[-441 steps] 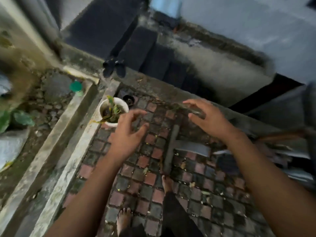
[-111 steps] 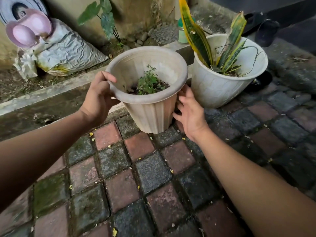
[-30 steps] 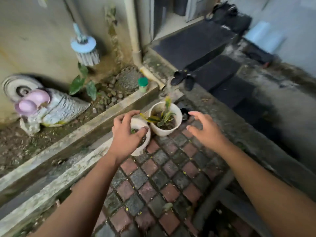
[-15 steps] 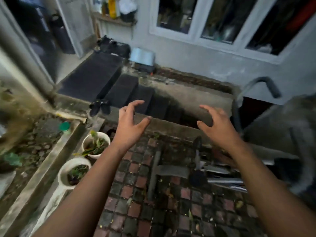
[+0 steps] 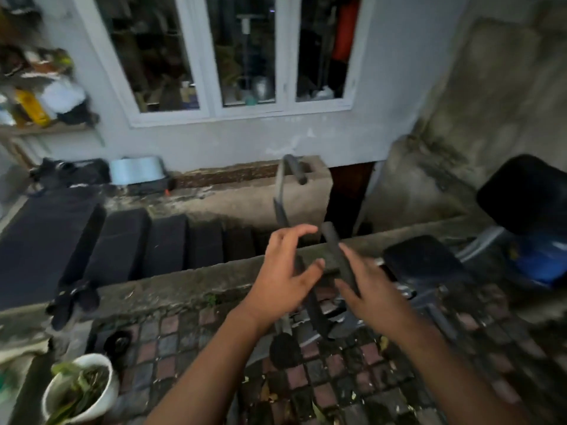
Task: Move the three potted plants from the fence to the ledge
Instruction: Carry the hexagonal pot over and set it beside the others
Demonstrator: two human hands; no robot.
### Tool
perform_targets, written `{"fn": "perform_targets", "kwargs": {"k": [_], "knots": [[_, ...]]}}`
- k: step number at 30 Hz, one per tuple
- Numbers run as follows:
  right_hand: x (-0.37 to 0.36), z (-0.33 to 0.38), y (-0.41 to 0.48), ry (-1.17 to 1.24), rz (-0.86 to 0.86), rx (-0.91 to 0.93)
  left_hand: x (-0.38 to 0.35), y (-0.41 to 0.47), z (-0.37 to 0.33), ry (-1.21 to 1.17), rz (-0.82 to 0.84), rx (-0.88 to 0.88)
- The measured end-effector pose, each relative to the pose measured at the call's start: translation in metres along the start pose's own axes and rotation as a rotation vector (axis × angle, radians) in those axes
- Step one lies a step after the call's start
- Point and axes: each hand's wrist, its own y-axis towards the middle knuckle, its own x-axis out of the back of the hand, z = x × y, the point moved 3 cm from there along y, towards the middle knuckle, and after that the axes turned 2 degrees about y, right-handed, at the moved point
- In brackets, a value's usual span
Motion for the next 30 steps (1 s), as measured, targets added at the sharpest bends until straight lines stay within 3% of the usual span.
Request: {"fn": "perform_targets", "kwargs": {"k": [6,10,13,15,19,23,30], "knots": [[-0.035,-0.012,-0.013,0.634,-0.056,-0.089,-0.066,0.058,-0.012,0.426,0.352,-0.175],[-0.026,-0.024,-0.019,0.641,0.040,-0.055,-0.073,0.085,-0.013,0.766,0.495,-0.197],[-0.002,-0.053,-0.034,0.559,0.043,-0.050,-0.086,0.108,-0.022,0.986,0.549,-0.100],[0.023,-0.086,-0.050,0.509,-0.080,-0.099,-0.105,0.124,-0.039,0.977,0.544,-0.087],[0.077,-0.165,-0.105,0.383,-0.282,-0.294,-0.181,0.146,-0.096,0.648,0.670,-0.197],[0.127,-0.244,-0.180,0.332,-0.437,-0.502,-0.290,0.146,-0.169,0.668,0.845,-0.384],[0.222,-0.366,-0.342,0.282,-0.759,-0.752,-0.497,0.107,-0.296,0.370,0.884,-0.629]]}}
